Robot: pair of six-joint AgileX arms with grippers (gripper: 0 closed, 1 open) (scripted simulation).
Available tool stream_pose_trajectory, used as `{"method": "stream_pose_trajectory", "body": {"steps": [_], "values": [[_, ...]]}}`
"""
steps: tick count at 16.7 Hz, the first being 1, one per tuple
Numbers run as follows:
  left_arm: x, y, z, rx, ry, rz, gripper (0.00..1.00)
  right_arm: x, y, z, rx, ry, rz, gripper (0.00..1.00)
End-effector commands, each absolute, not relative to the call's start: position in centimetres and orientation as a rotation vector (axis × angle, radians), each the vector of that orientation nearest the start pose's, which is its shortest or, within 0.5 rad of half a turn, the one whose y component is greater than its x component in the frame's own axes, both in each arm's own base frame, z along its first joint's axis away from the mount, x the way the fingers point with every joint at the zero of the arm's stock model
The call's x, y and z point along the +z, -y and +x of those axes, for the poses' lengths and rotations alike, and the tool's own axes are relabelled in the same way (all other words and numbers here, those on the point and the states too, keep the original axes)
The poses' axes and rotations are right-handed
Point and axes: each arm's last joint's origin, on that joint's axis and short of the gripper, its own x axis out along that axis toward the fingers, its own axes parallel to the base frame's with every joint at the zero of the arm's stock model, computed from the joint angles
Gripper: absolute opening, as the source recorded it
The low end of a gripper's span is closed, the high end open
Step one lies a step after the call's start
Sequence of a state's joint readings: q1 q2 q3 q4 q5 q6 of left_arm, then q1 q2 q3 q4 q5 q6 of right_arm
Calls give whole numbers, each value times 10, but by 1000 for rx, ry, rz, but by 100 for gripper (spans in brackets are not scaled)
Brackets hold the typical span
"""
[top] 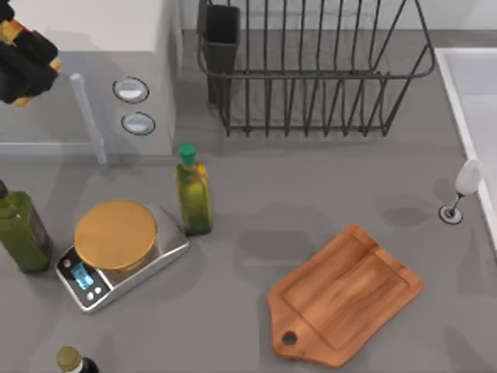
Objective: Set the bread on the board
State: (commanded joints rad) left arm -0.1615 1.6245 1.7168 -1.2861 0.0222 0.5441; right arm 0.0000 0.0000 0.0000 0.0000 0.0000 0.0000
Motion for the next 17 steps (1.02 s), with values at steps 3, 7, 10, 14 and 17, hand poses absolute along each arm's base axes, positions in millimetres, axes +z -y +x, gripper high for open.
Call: {"method": "stream_pose_trajectory", "body": {"steps": [3,7,10,14,17], "values": [[366,111,305,-460,-1117,372,0,160,1,106,0,0,0,100],[349,201,296,-396,-1220,146,0,160,1,106,0,0,0,100],[314,267,283,-301,-1334,41,0,160,1,106,0,0,0,100],[247,336,261,-144,-1472,-1,0,160,1,106,0,0,0,100],[201,365,247,-47,-1544,11,0,160,1,106,0,0,0,100]]}}
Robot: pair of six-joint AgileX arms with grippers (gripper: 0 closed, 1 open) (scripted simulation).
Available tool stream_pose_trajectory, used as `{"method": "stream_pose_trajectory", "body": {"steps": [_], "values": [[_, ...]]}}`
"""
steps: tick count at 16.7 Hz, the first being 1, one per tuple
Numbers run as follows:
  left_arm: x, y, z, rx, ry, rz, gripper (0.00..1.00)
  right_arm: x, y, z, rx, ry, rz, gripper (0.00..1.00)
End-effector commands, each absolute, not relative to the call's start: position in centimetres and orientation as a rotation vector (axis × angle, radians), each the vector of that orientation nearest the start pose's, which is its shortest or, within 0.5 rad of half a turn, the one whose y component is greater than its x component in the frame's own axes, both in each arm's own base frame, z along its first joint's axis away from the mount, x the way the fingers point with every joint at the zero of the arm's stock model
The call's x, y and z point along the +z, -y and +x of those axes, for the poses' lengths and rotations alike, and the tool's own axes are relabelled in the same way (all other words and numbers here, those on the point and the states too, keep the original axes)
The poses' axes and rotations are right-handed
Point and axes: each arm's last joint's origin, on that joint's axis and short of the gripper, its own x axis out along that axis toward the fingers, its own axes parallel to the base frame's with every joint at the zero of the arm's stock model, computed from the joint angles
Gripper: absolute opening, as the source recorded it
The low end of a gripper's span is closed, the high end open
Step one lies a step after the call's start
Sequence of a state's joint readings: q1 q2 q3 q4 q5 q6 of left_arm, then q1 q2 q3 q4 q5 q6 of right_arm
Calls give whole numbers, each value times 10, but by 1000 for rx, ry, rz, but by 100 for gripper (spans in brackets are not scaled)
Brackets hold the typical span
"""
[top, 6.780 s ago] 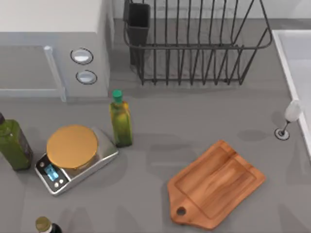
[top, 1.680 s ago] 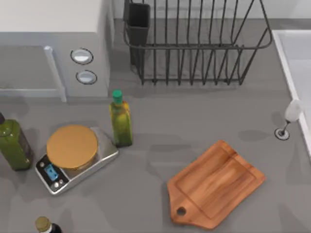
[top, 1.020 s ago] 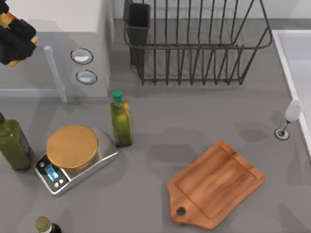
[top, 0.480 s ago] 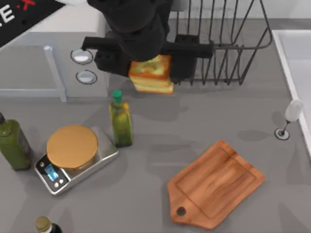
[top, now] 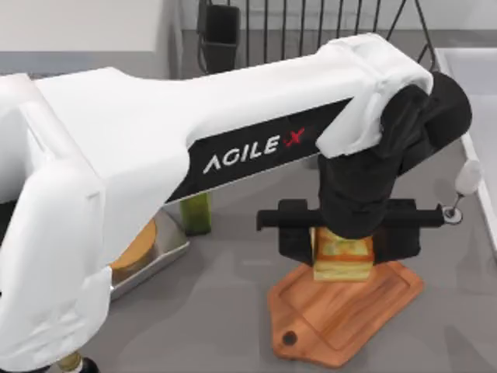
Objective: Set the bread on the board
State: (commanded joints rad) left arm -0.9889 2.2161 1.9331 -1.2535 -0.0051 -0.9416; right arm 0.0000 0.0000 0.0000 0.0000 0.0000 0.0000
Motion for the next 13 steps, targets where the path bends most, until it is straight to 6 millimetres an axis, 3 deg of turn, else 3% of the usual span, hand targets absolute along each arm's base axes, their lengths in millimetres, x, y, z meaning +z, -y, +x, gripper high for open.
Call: {"method": "stream_pose_trajectory", "body": {"steps": [2,8,13], "values": [[185,372,241,-15,-1567,17,0,160,1,106,0,0,0,100],[184,372,242,-10,-1569,17,0,160,1,106,0,0,0,100],[169,372,244,-9,-1568,10,0,160,1,106,0,0,0,100]]}}
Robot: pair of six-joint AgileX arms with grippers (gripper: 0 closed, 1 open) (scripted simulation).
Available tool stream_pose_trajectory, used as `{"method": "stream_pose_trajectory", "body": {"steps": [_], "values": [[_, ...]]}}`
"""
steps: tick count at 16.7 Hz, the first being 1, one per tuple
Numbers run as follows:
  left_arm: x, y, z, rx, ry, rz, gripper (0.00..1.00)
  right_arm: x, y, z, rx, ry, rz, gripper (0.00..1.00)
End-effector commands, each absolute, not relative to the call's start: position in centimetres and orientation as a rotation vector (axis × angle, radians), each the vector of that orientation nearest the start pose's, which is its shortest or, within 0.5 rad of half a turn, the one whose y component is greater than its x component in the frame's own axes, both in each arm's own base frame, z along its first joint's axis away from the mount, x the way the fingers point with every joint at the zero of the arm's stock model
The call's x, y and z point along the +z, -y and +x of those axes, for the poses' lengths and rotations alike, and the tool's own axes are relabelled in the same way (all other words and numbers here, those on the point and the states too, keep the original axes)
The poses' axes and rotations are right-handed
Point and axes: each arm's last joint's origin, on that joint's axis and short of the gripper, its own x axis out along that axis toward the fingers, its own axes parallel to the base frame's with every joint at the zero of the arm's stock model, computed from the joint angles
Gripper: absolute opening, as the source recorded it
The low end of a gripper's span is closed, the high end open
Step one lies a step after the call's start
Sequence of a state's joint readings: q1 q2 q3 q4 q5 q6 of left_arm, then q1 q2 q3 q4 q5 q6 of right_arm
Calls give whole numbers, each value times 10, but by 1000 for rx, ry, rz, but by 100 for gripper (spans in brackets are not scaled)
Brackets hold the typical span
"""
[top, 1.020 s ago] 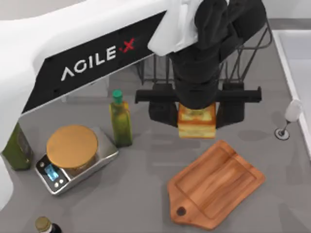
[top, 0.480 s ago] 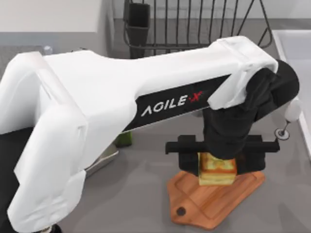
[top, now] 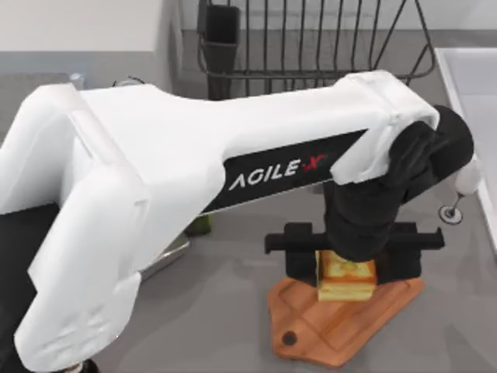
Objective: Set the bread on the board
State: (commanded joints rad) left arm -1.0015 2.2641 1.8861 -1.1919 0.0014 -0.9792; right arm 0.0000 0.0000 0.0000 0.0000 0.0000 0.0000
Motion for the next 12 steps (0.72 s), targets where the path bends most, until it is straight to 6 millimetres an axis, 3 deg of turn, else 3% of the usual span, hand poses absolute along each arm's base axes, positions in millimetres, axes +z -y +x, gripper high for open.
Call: {"method": "stream_pose_trajectory", "body": {"steps": [12], "values": [[139,373,242,-12,-1569,18,0,160,1,106,0,0,0,100]]}}
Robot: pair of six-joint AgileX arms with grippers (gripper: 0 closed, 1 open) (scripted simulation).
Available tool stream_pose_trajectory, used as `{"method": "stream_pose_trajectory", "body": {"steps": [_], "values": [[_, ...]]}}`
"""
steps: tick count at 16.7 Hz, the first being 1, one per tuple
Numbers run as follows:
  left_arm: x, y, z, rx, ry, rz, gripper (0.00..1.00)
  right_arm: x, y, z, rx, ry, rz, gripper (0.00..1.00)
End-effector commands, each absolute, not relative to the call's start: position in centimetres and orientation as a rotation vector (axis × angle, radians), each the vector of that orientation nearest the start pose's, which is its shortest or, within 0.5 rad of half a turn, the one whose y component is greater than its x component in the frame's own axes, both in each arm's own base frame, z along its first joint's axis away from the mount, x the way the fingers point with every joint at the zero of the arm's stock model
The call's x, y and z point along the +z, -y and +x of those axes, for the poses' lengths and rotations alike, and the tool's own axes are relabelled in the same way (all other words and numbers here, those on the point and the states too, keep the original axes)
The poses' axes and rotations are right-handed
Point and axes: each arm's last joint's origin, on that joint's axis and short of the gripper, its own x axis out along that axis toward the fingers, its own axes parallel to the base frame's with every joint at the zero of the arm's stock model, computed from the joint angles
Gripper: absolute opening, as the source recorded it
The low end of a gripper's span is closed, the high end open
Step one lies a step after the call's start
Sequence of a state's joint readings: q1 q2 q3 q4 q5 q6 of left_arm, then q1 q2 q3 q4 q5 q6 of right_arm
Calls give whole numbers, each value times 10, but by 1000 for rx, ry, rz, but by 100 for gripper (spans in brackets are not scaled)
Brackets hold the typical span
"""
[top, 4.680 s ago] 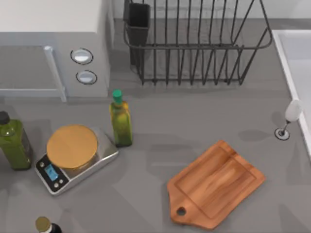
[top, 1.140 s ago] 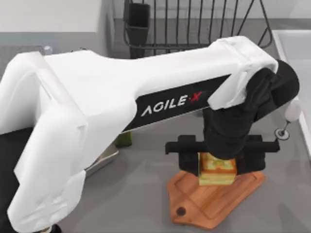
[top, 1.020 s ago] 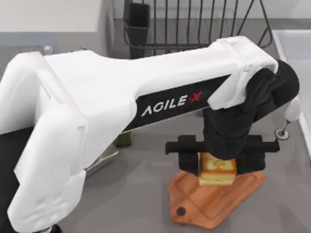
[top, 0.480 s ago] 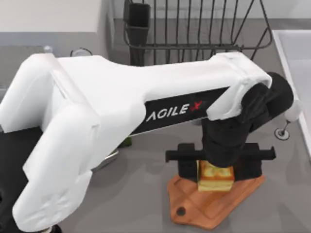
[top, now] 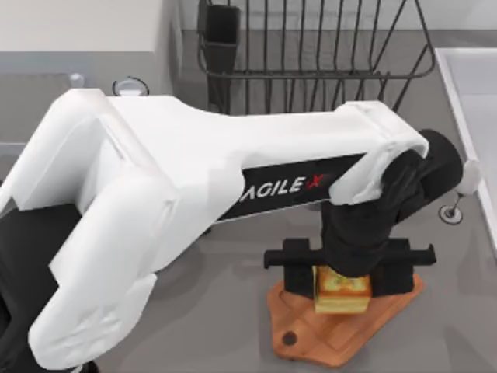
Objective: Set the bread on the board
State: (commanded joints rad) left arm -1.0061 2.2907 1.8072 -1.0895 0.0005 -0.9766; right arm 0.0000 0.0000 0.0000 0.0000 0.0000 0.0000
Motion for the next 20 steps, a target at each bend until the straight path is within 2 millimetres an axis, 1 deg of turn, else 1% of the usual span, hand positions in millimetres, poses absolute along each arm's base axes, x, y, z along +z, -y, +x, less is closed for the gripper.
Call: {"method": "stream_pose_trajectory", "body": {"steps": [1,14,15,20], "values": [[139,373,242,-12,-1569,18,0,160,1,106,0,0,0,100],[139,373,242,-12,-1569,18,98,160,1,106,0,0,0,100],[139,373,242,-12,-1569,18,100,160,1,106,0,0,0,100],[139,373,242,-12,-1569,18,100,160,1,106,0,0,0,100]]}}
